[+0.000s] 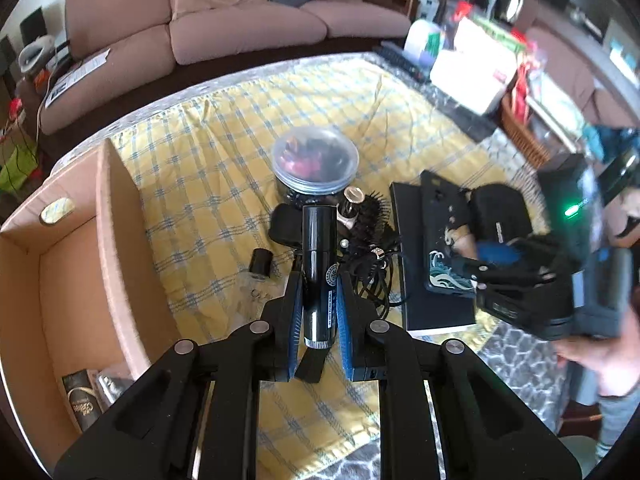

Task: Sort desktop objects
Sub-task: 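Carry the black cylinder and beige tube into the box and release both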

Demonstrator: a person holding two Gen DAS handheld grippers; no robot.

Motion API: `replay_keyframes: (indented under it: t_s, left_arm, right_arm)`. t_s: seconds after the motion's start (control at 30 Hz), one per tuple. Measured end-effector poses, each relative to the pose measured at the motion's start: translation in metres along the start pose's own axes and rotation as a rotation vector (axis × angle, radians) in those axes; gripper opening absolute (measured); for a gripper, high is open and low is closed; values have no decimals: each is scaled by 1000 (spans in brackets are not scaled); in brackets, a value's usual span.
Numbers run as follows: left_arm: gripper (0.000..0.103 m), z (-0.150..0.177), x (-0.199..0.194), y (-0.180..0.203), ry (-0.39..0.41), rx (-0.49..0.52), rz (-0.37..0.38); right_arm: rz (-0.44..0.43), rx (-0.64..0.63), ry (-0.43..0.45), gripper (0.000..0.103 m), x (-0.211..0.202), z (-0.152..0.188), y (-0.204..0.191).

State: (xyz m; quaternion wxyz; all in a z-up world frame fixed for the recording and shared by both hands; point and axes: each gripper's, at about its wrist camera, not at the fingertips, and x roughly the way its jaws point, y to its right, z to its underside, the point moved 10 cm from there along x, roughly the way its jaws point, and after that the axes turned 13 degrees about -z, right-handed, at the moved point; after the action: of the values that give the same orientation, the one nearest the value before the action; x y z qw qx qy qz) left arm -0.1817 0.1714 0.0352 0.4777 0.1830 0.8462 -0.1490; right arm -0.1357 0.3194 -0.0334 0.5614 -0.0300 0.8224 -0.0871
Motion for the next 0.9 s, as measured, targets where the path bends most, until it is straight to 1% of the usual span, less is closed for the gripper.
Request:
replay_keyframes:
  t_s: [0.07,0.27,0.4,0.5,0.57,0.67,0.77,0.9]
  left_arm:
    - [15,1,-8,-11,10,-19,9]
    - [15,11,-21,-43,16,-83,46]
    - [15,20,-29,-65,20,-115,51]
    - [15,30,-34,-85,20,-135,41]
    - [15,40,-39,-102,19,-157,33]
    - [15,56,-43,-128,8,-193,22]
    - [15,75,-45,-159,-8,-225,-12]
    - [15,97,-47,-196,-28,-269,-54]
  right_arm:
    - [-3,-7,9,19,2,-1,-4]
    - [-85,9,46,19,3,-3,-19]
    - [-139,19,73,19,-10,-6,-38]
    - [-185,4,101,19,-26,-13,-60]
    - [-227,-8,125,19,-39,-17,-79]
    - [-315,-31,156,19,-59,-22,-117]
    - [-396,-78,169,19,-75,-27,-164]
    - [-488,-151,155,19,-83,-28,-238]
